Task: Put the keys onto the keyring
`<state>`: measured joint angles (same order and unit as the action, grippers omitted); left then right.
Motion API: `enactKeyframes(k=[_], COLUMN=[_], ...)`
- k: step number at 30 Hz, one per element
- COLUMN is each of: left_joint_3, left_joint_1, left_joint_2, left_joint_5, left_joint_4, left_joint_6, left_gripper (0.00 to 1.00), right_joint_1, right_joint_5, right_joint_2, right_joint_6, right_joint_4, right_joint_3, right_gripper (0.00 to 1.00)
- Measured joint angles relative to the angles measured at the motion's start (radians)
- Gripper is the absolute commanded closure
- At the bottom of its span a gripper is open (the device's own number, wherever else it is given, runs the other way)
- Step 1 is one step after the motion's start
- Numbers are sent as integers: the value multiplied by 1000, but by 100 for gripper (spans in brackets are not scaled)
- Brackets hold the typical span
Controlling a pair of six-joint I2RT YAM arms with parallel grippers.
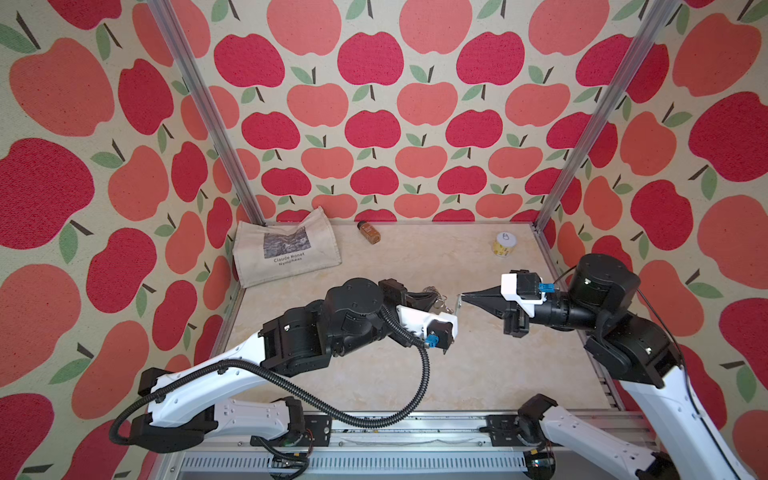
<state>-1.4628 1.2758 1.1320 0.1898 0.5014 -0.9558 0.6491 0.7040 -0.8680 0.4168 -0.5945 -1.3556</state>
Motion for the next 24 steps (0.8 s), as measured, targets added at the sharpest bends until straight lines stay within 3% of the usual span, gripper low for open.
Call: enactKeyframes(k=[11, 24], left_joint_3=[-19, -34], left_joint_1=[-7, -24], left_joint_2=[-2, 0], left_joint_5=[-65, -68], left_joint_4=[42, 50], left_joint_6=[71, 76], left_gripper=[100, 100], right_joint_1=[71, 77], right_joint_5=[-46, -57], right_joint_2=[-28, -26], right_joint_6=[98, 171], right_joint_4=[-36, -67], right_joint_3=[-2, -32], right_gripper=[100, 100])
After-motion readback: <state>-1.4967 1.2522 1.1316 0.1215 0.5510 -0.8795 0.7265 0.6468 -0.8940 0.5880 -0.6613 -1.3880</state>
